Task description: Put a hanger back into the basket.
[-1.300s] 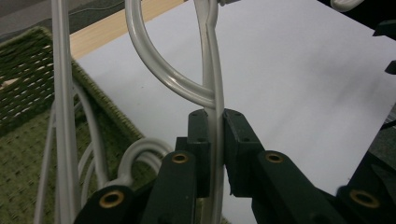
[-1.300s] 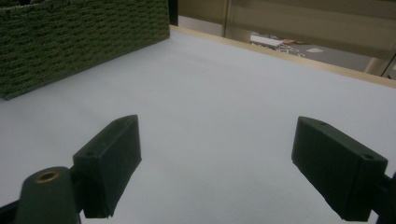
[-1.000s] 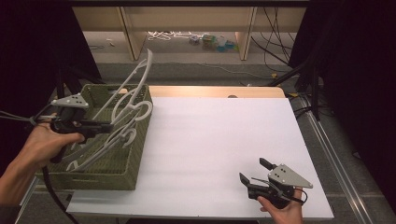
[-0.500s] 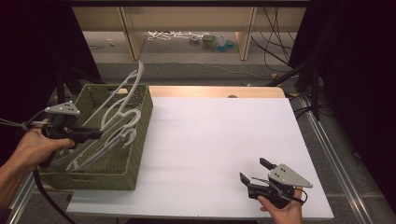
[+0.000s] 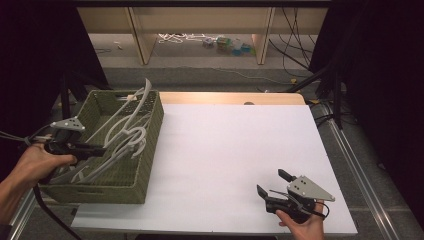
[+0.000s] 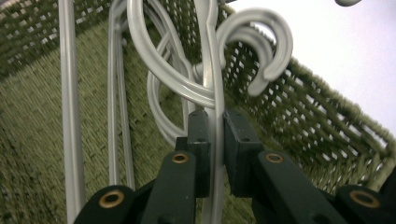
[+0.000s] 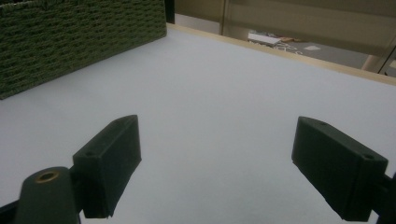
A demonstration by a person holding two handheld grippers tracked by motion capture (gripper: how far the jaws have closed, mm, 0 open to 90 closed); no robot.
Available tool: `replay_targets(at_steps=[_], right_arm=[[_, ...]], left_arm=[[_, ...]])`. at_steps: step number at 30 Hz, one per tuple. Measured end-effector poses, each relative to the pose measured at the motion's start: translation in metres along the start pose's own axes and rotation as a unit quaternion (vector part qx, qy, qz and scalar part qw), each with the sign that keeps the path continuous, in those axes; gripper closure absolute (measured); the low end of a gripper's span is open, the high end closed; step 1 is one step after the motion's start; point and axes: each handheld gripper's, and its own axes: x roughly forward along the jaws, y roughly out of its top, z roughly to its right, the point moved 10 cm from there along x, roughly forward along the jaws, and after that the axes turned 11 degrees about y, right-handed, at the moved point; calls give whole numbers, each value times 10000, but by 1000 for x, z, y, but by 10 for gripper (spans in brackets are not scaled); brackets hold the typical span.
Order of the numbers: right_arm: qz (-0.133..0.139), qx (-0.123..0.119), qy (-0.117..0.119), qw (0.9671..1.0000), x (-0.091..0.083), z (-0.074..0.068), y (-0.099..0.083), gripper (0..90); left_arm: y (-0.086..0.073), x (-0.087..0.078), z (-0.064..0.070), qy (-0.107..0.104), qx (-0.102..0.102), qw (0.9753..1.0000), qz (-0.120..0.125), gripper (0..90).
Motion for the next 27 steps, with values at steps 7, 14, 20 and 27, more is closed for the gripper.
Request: replay_targets(at_steps=[7, 14, 20, 27], right_arm=[[-8, 4, 4, 10000, 0, 0, 0, 164], [-7, 0, 2, 10000, 0, 0, 0, 164], [-73, -33, -37, 10000, -2, 1, -1, 164], [-80, -36, -30, 10000, -2, 0, -1, 164]], left_arm=[[-5, 6, -3, -46, 28, 9997, -222, 818], [-10, 10, -3, -157, 83, 9993, -318, 818], [-12, 18, -5, -150, -37, 9990, -415, 818], [-17, 22, -8, -215, -23, 9983, -534, 817]])
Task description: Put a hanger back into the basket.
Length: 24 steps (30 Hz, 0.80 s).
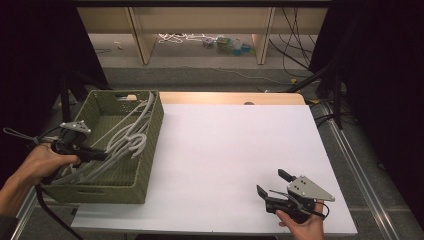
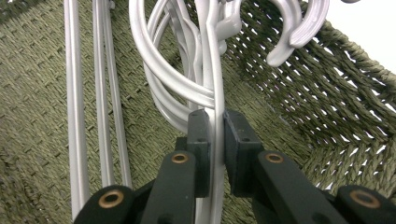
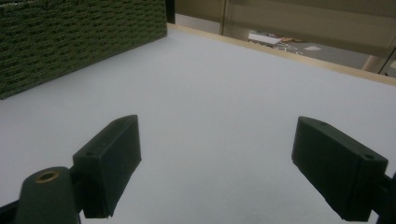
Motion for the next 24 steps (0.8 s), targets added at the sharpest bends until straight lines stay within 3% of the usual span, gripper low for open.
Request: replay_targets(at_steps=[5, 8, 10, 11, 12, 14, 17, 19, 24], right_arm=[[33, 2, -4, 10000, 0, 0, 1, 164], [19, 1, -5, 10000, 0, 0, 0, 164], [5, -4, 6, 10000, 0, 0, 0, 164], [3, -3, 7, 10000, 0, 0, 0, 164], [3, -3, 5, 10000, 0, 0, 0, 164], [13, 1, -2, 10000, 0, 0, 0, 164], [3, -3, 4, 10000, 0, 0, 0, 164], [31, 0, 3, 10000, 0, 0, 1, 164], [34, 2, 0, 10000, 0, 0, 1, 164]], left_arm=[[-6, 6, 1, -10, -72, 9998, -165, 816], [-9, 7, -1, -56, 54, 9997, -229, 815], [-7, 11, 0, -29, -132, 9998, -126, 815], [-9, 10, -2, -62, 8, 9998, -213, 815], [-9, 12, -1, -89, -51, 9997, -205, 814], [-11, 12, -3, -57, 99, 9995, -294, 813], [-12, 14, -3, 4, 83, 9994, -336, 810], [-7, 14, -4, 126, -264, 9995, -136, 759], [0, 3, -2, 228, -457, 9986, 120, 659]])
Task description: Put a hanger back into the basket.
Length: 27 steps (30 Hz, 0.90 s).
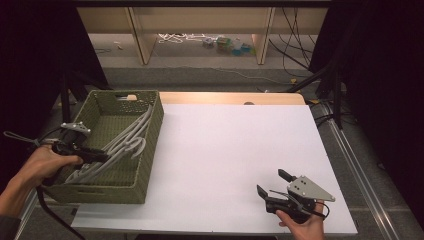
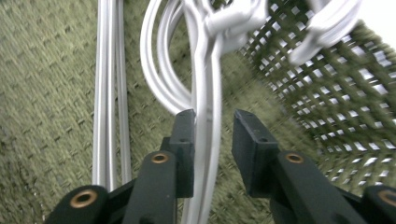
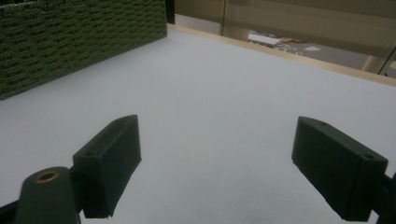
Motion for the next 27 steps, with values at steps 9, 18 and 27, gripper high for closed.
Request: replay_targets(at_steps=[9, 18, 27], right_arm=[[-8, 5, -3, 10000, 0, 0, 0, 164], [3, 6, 4, 10000, 0, 0, 0, 164], [8, 43, 8, 10000, 0, -1, 0, 164]], left_arm=[[24, -21, 24, 191, -119, 9976, 649, 444], [50, -41, 49, 140, -388, 9902, 1337, 365], [65, -44, 74, 10, -587, 9832, 1727, 312]])
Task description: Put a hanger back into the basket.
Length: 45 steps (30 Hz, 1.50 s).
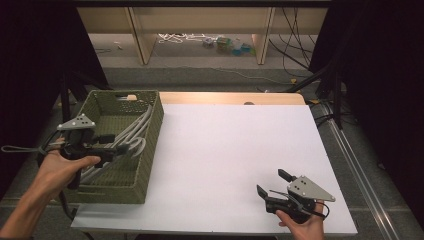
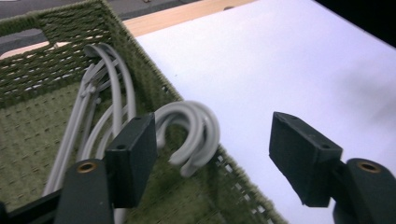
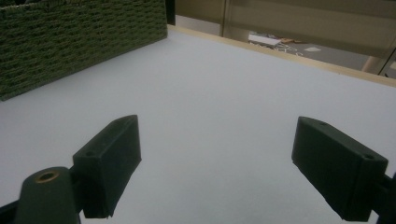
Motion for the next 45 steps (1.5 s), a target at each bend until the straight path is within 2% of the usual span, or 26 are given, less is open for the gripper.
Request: replay_targets(at_steps=[1, 3, 4, 6, 10, 13, 14, 16, 21, 23, 26, 27, 29, 30, 33, 34, 37, 39, 42, 45], right_arm=[[-23, -28, 4, 10000, 0, 0, -1, 163], [12, -13, -4, 10000, 0, 0, 0, 164], [20, -35, -7, 10000, 0, 1, 0, 164], [-20, -31, 1, 10000, 0, 1, 0, 163], [3, -35, -3, 10000, 0, 0, 0, 163], [6, -29, -11, 10000, 0, 0, 0, 163], [-4, -36, -12, 10000, 0, 0, 0, 163], [-1, 11, 3, 10000, 0, 0, 0, 163], [-4, 8, 3, 10000, 0, 0, 0, 163], [12, -32, 0, 10000, 0, 0, 0, 163], [3, -1, 9, 10000, 0, 0, 0, 163], [11, -33, 0, 10000, 0, 0, 0, 163], [25, -31, 7, 10000, 0, 0, 1, 163], [25, -35, 8, 10000, 0, 0, 1, 163], [12, -22, 40, 10000, -1, 0, 1, 163], [50, -38, 7, 10000, 0, 1, 1, 163], [53, -24, 6, 10000, -1, 1, 1, 163], [41, -22, 39, 10000, -1, 0, 1, 163], [53, 20, 71, 10000, -2, -1, 2, 163], [49, -8, 62, 10000, -2, -1, 2, 162]], left_arm=[[1, 0, 3, -10, -34, 10000, 11, 308], [1, 0, 6, -8, 54, 10000, 37, 292], [3, 0, 11, -35, -42, 9999, 99, 284], [4, 0, 17, -66, -68, 9998, 154, 275], [4, -1, 28, -83, -14, 9997, 240, 267], [5, -1, 35, -68, -61, 9995, 318, 243], [7, 1, 40, -80, -72, 9988, 470, 243], [5, -1, 48, -108, 6, 9990, 430, 241], [3, 3, 72, -265, 62, 9978, 607, 239], [1, 5, 82, -344, 65, 9976, 600, 235], [2, 12, 99, -513, -13, 9961, 719, 234], [2, 13, 102, -526, -11, 9958, 751, 234], [3, 19, 106, -410, 60, 9952, 887, 235], [3, 21, 108, -413, -28, 9948, 926, 235], [1, 28, 117, -497, -30, 9937, 1000, 232], [0, 31, 120, -502, 87, 9935, 1017, 232], [-5, 38, 128, -502, 131, 9930, 1065, 232], [-8, 42, 134, -572, 33, 9920, 1121, 232], [-14, 47, 137, -487, 126, 9915, 1201, 231], [-18, 50, 136, -411, 143, 9899, 1350, 231]])
